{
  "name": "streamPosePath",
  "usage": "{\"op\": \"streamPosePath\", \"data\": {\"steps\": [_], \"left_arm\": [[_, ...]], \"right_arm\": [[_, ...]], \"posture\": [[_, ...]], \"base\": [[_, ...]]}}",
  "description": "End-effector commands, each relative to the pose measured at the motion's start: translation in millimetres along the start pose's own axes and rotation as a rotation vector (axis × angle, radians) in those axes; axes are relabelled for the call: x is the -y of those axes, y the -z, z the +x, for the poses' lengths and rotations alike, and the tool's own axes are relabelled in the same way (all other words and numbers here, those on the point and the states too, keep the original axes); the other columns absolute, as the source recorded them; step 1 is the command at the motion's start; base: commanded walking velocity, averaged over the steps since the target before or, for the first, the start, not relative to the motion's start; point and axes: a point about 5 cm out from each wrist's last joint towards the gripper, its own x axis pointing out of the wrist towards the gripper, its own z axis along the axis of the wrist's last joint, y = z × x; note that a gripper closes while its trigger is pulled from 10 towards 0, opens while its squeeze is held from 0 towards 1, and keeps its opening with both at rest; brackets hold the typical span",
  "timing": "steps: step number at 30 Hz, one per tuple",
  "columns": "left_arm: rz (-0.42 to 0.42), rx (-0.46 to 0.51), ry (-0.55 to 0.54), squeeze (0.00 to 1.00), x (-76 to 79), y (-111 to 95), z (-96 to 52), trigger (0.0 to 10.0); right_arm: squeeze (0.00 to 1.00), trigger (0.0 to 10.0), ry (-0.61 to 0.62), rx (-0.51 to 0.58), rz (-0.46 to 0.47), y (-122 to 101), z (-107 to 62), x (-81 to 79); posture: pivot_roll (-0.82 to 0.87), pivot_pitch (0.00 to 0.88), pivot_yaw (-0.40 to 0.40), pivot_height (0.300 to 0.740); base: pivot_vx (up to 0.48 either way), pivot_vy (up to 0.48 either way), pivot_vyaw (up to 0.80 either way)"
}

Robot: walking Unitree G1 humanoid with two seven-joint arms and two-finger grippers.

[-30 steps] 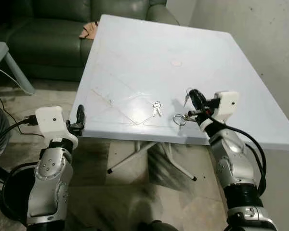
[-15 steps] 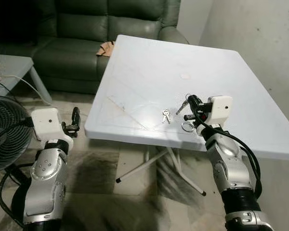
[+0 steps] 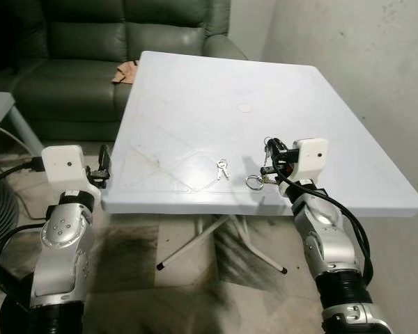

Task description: Hang keys on a hook

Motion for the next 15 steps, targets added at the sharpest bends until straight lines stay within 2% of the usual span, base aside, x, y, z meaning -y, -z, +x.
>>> {"op": "streamPosePath", "data": {"steps": [1, 15], "left_arm": [[-0.009, -0.001, 0.031, 0.0, 4.1, -0.3, 3.1, 10.0], [-0.032, -0.032, 0.041, 0.0, 10.3, 6.8, 5.4, 10.0]], "right_arm": [[0.0, 10.0, -0.001, 0.016, -0.024, -3.8, 3.9, -1.7], [0.0, 10.0, 0.013, 0.024, -0.021, -4.4, 4.4, -2.9]], "posture": [[-0.08, 0.0, -0.046, 0.724], [-0.09, 0.0, -0.038, 0.724]], "base": [[0.0, 0.0, -0.79], [0.0, 0.0, -0.79]]}}
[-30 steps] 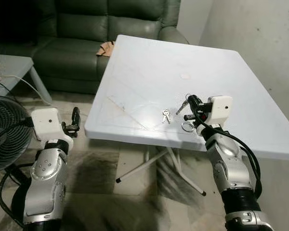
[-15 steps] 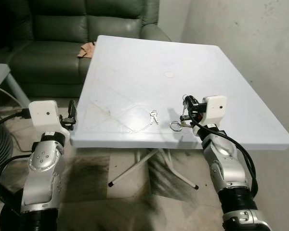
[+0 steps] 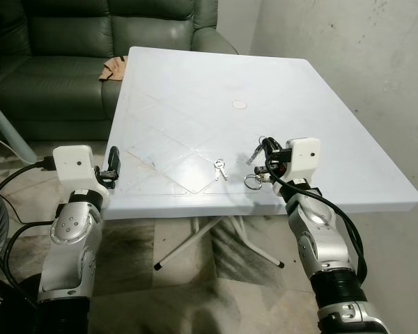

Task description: Hang keys on a hook

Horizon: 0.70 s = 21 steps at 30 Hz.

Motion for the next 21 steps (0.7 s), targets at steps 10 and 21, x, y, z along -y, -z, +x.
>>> {"op": "streamPosePath", "data": {"steps": [10, 21], "left_arm": [[0.007, 0.016, 0.018, 0.0, 3.0, -1.7, 1.7, 10.0], [0.003, 0.018, 0.03, 0.0, 3.4, -1.7, 1.4, 10.0]], "right_arm": [[0.0, 10.0, -0.009, 0.011, -0.014, -3.3, 1.5, -1.4], [0.0, 10.0, -0.025, 0.035, -0.014, -4.6, 0.6, -3.2]], "posture": [[-0.09, 0.0, -0.047, 0.724], [-0.1, 0.0, -0.038, 0.724]], "base": [[0.0, 0.0, -0.78], [0.0, 0.0, -0.71]]}}
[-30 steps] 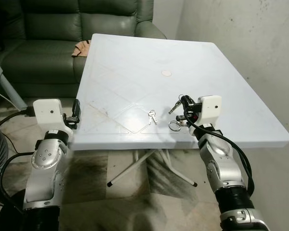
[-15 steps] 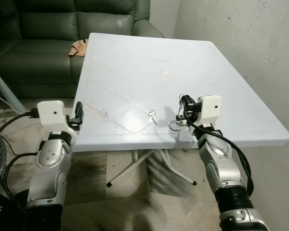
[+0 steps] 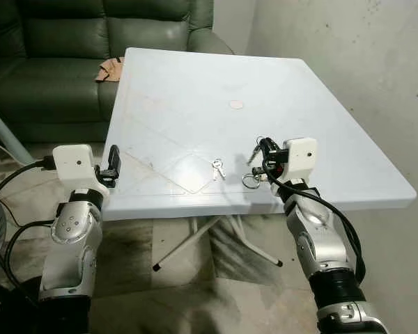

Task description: Hang keys on a hook

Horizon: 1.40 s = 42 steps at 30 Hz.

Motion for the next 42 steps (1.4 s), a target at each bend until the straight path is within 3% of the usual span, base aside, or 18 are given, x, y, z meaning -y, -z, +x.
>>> {"op": "streamPosePath", "data": {"steps": [1, 15, 42], "left_arm": [[0.005, 0.0, 0.017, 0.0, 2.4, -0.4, 1.2, 10.0], [0.004, 0.006, 0.02, 0.0, 2.0, -1.9, 3.0, 10.0], [-0.014, -0.003, -0.004, 0.0, -3.4, -1.3, 4.2, 10.0]], "right_arm": [[0.0, 10.0, -0.007, 0.03, -0.004, -4.5, -0.2, 0.9], [0.0, 10.0, 0.021, 0.024, -0.005, -5.1, -1.6, 6.8], [0.0, 10.0, 0.032, 0.01, 0.0, -4.8, -1.0, 8.6]], "posture": [[-0.1, 0.0, -0.038, 0.724], [-0.11, 0.0, -0.034, 0.724], [-0.11, 0.0, -0.035, 0.724]], "base": [[0.0, 0.0, 0.0], [0.0, 0.0, 0.0], [0.0, 0.0, -0.77]]}}
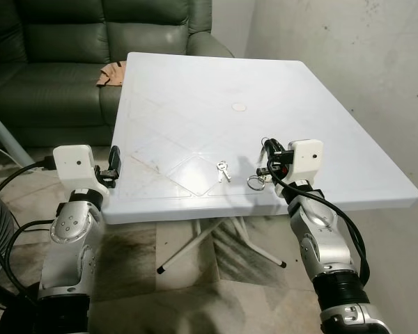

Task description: Hang keys on a hook

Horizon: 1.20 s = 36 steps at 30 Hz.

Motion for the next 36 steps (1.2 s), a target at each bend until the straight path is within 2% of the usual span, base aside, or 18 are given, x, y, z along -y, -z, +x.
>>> {"op": "streamPosePath", "data": {"steps": [1, 10, 13, 36], "left_arm": [[-0.006, 0.005, -0.006, 0.0, -1.2, -3.1, 2.7, 10.0], [-0.026, -0.009, -0.013, 0.0, -1.8, -2.0, 2.2, 10.0], [-0.005, 0.006, -0.02, 0.0, -2.8, -3.6, 2.1, 10.0], [-0.029, 0.006, -0.028, 0.0, -2.2, -4.7, 3.8, 10.0]], "right_arm": [[0.0, 10.0, 0.008, 0.018, -0.003, -6.5, 2.1, 1.8], [0.0, 10.0, 0.005, 0.015, -0.002, -6.2, 1.8, 1.2], [0.0, 10.0, 0.003, 0.014, -0.002, -6.0, 1.6, 0.8], [0.0, 10.0, -0.005, 0.01, -0.007, -6.2, 3.3, -0.9]], "posture": [[-0.11, 0.0, -0.035, 0.724], [-0.11, 0.0, -0.038, 0.724], [-0.11, 0.0, -0.039, 0.724], [-0.1, 0.0, -0.043, 0.724]], "base": [[0.0, 0.0, -0.77], [0.0, 0.319, -0.77], [0.0, 0.0, -0.76], [0.0, 0.0, -0.77]]}}
